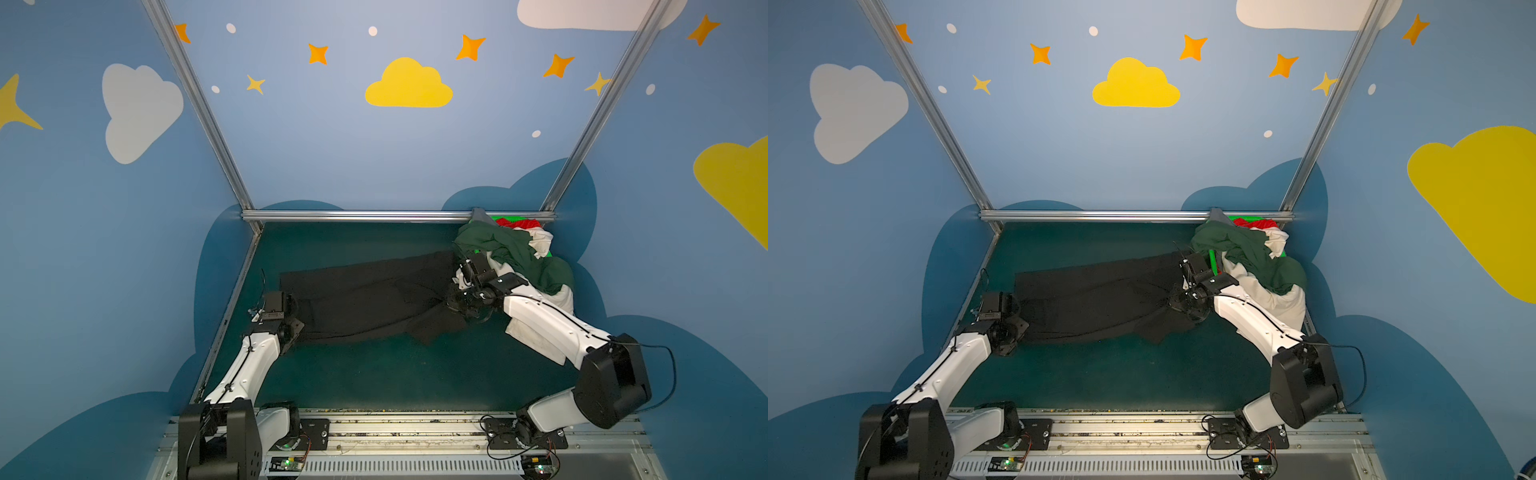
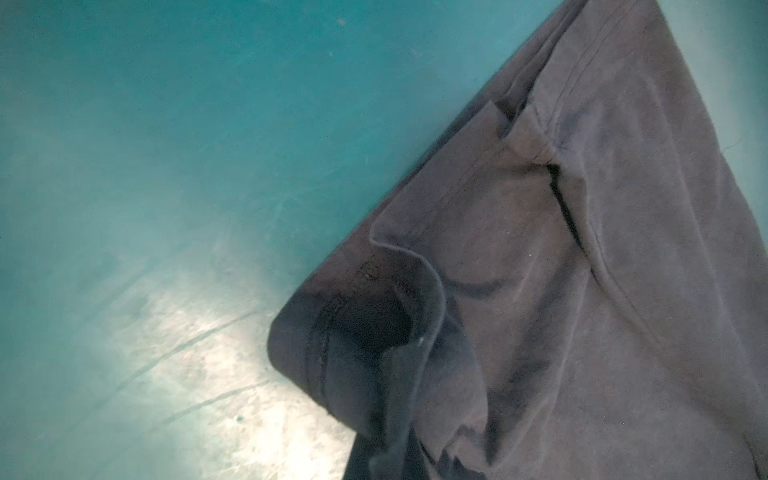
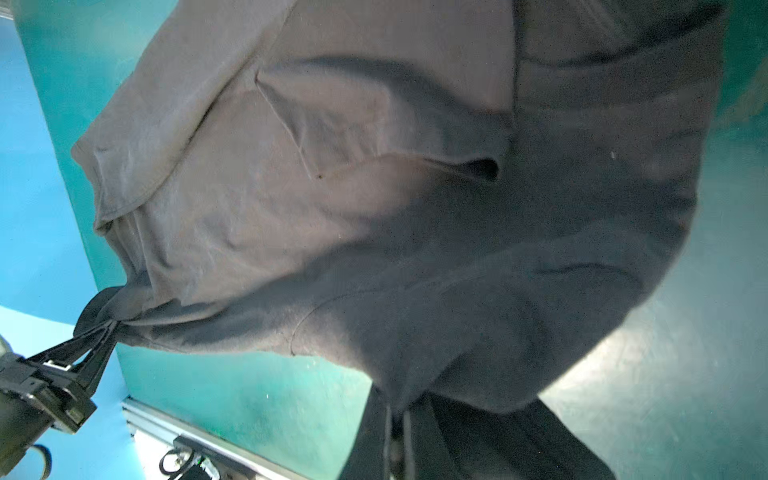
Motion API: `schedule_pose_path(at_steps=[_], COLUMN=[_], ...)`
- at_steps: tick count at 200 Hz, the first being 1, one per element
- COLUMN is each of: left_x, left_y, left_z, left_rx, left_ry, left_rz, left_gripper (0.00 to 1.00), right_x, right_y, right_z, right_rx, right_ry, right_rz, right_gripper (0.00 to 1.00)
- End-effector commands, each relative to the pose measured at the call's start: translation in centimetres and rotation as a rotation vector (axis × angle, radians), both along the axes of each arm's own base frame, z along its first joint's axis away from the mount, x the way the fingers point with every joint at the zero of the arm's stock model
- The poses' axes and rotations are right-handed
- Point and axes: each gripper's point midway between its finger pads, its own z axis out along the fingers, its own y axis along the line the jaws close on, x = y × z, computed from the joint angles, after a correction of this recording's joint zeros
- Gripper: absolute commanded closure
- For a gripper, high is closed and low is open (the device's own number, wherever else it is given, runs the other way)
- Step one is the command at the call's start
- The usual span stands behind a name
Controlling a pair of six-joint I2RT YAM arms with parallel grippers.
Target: Fold and stack the t-shirts
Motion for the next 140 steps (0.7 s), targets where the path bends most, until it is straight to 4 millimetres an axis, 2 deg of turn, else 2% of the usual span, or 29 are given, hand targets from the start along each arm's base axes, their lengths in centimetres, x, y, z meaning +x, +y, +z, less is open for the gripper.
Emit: schedule_pose_path(at_steps=[1,65,140], left_x=[0.9,1.8,3.7], left_y=[0.2,1.2,2.1], left_z=[0.5,0.9,0.4], left_rx=[-0.007,-0.008,-0.036], left_ry=[-0.013,-0.016,0.019], left_rz=[0.0,0.036,0.066], left_gripper=[0.96,0.96,0.96], right_x=[1.5,5.1,7.7], right_y=[0.0,0.1,-0.1], right_z=[0.3,-0.4,-1.2], right_rx=[-0.019,-0.016,0.005], right_ry=[-0.008,0.009,0.031], right_rz=[0.0,-0.007,-0.019], right_gripper=[1.0,1.0,1.0])
